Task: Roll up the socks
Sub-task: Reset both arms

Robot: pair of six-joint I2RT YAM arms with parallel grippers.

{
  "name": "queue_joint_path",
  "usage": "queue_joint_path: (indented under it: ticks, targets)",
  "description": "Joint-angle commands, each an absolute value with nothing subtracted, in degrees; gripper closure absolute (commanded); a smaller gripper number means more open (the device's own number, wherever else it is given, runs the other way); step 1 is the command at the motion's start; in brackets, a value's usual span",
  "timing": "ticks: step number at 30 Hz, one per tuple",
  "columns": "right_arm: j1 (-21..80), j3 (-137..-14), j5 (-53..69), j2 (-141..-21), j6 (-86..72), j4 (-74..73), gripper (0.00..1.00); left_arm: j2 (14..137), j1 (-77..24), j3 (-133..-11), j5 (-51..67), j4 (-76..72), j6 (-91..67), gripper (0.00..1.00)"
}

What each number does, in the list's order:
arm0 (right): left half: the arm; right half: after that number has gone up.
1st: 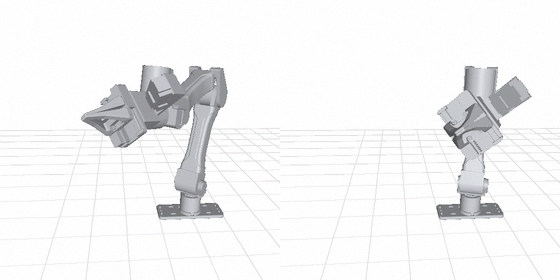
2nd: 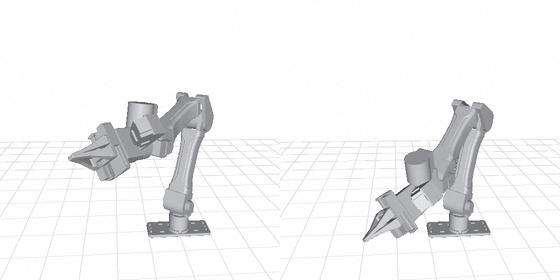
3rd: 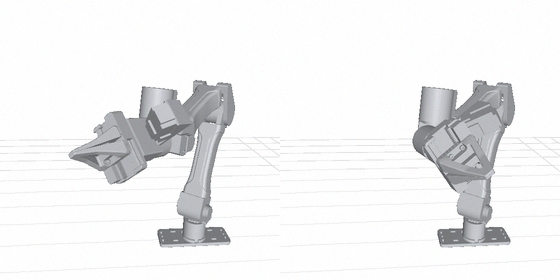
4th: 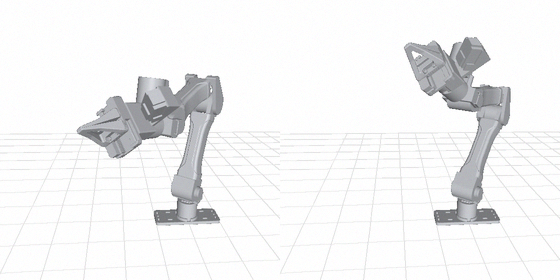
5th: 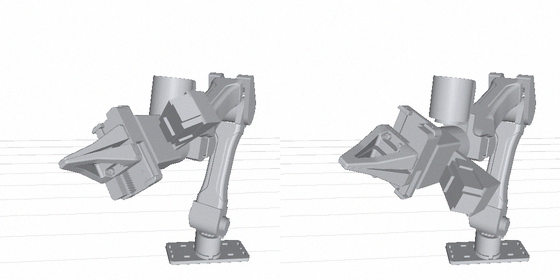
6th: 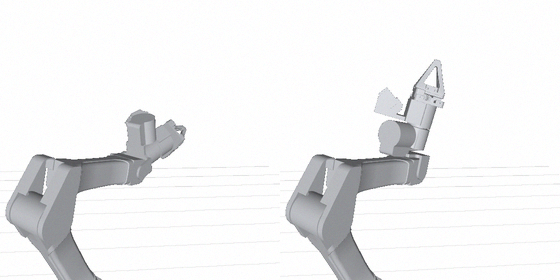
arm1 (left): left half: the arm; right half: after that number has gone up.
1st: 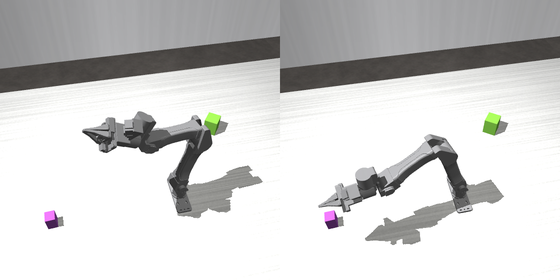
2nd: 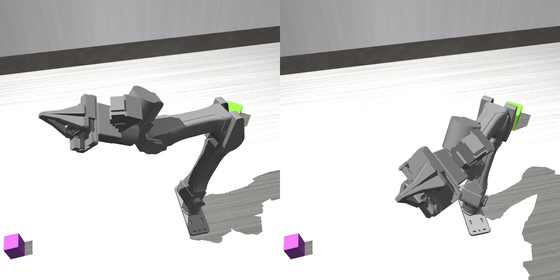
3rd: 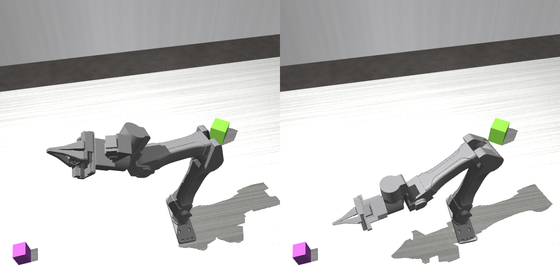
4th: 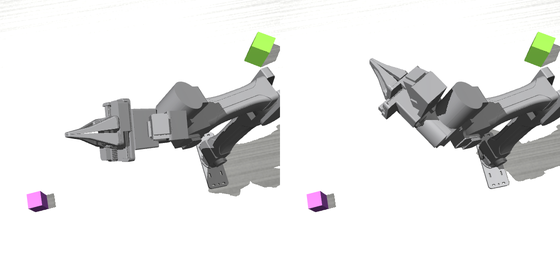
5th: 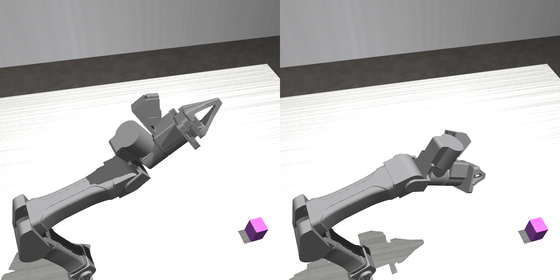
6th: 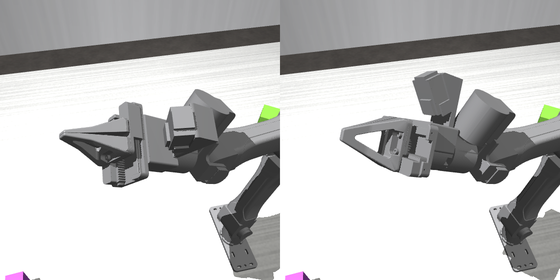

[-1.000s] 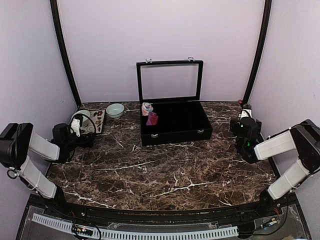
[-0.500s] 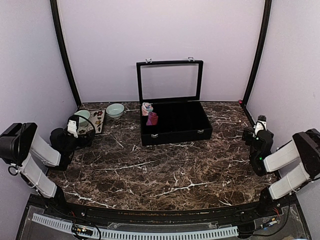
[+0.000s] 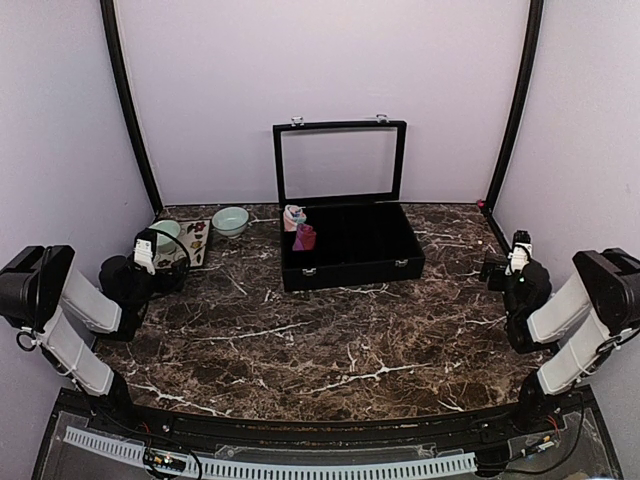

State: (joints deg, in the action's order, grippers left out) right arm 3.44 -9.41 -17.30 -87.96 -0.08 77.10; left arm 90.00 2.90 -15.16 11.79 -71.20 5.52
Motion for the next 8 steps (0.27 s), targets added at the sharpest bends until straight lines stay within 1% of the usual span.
queue_joint_path:
  ticks: [1, 8]
  targets:
    - [3.04, -10.6, -16.25, -87.54, -1.14, 77.53, 0.0, 89.86, 3.16, -14.76, 11.43, -73.13, 5.25, 0.01]
    - [3.02, -10.46, -16.25, -87.98, -1.1, 78.74, 0.0, 89.83, 3.13, -14.76, 11.34, -73.21, 5.19, 0.01]
